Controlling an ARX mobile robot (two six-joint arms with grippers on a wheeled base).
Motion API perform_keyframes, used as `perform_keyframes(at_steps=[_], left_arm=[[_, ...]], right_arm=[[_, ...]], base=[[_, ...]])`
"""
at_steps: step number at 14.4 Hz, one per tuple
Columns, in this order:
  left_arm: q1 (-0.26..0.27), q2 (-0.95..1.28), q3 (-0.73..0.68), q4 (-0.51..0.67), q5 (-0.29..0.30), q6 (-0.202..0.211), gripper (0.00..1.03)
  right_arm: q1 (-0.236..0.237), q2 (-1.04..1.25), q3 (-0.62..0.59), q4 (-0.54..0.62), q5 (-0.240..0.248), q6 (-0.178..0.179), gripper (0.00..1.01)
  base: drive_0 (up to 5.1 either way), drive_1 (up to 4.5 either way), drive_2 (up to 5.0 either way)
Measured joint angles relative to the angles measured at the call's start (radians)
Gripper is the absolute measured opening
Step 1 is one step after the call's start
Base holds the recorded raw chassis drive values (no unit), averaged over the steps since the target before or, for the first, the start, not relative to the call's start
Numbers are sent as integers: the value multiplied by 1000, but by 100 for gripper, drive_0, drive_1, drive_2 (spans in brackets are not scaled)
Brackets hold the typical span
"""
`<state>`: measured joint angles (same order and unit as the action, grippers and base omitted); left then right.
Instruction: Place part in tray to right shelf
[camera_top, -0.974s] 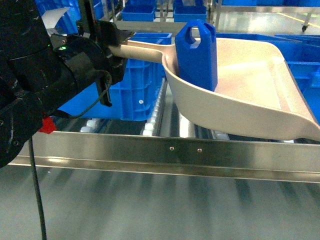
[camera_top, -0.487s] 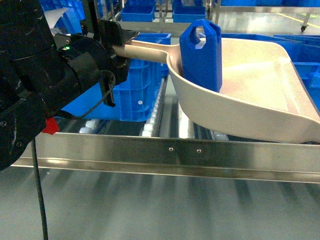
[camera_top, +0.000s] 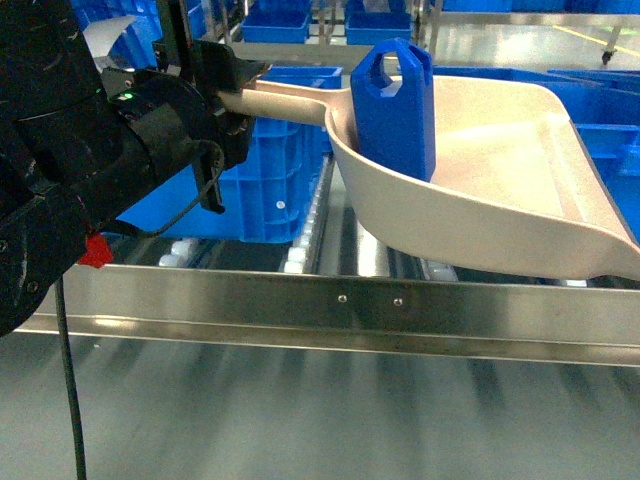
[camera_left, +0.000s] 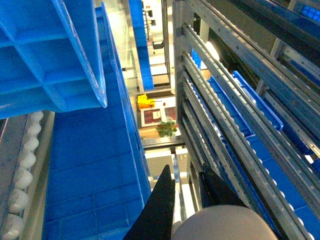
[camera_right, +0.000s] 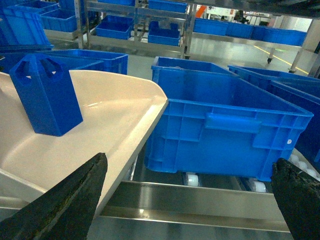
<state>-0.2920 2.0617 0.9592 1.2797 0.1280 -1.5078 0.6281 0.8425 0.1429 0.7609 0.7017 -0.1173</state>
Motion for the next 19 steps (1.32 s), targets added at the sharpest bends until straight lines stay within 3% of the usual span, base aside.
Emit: perform_keyframes(at_steps=[19], left_arm=[[0, 0, 0, 0, 0, 0, 12]], right_arm=[[0, 0, 0, 0, 0, 0, 98]], base=[[0, 0, 0]])
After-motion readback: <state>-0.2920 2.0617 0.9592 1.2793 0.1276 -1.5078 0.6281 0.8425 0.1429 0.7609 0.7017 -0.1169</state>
